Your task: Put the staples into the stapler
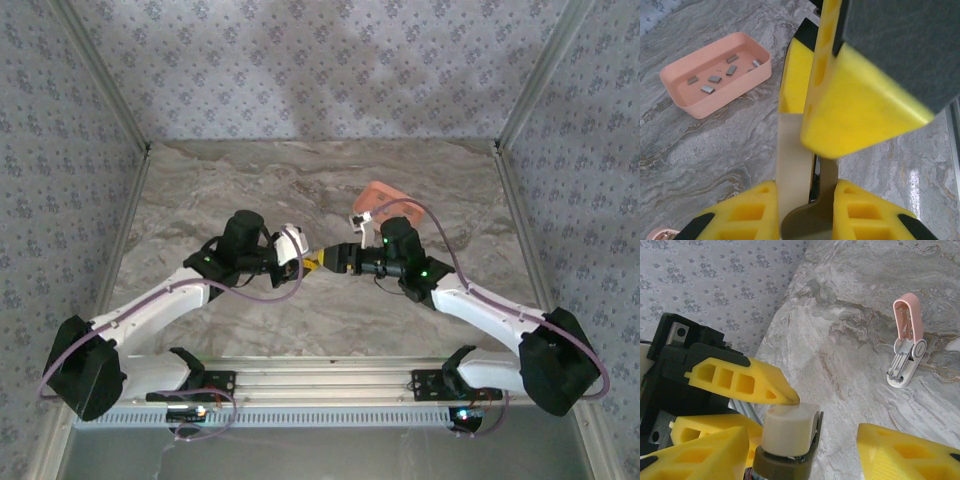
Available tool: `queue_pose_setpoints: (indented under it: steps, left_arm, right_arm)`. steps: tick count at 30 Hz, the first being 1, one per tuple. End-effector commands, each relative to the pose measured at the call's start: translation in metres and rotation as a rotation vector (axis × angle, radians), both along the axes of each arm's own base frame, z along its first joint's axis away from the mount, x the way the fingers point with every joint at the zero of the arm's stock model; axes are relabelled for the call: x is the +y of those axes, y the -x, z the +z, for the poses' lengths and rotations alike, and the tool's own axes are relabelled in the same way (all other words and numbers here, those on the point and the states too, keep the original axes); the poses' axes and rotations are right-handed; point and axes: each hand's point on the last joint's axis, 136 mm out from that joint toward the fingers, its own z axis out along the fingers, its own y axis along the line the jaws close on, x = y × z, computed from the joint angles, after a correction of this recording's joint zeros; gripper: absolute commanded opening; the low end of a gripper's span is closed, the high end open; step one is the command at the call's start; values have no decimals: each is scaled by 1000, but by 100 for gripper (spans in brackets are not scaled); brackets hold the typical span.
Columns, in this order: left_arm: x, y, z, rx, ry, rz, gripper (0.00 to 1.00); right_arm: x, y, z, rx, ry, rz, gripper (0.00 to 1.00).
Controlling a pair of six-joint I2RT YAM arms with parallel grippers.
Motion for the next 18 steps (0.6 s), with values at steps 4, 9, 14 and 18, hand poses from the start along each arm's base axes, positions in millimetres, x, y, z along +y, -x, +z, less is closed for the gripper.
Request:
queue_pose_setpoints:
  steps: [4, 9, 14, 18]
  left_arm:
    - [-8, -4, 18, -45, 15, -16, 15]
    - [-8, -6, 18, -51, 10, -3, 15]
    - [-9, -10, 15, -44, 4, 13, 16]
    - [-9, -12, 15, -40, 0, 19, 18]
  right_arm:
    - [10, -2, 5, 7, 4, 1, 49]
    - [12, 0, 6, -4, 13, 8, 38]
    - [9, 1, 5, -28, 40, 1, 30]
    - [8, 2, 5, -48, 53, 1, 24]
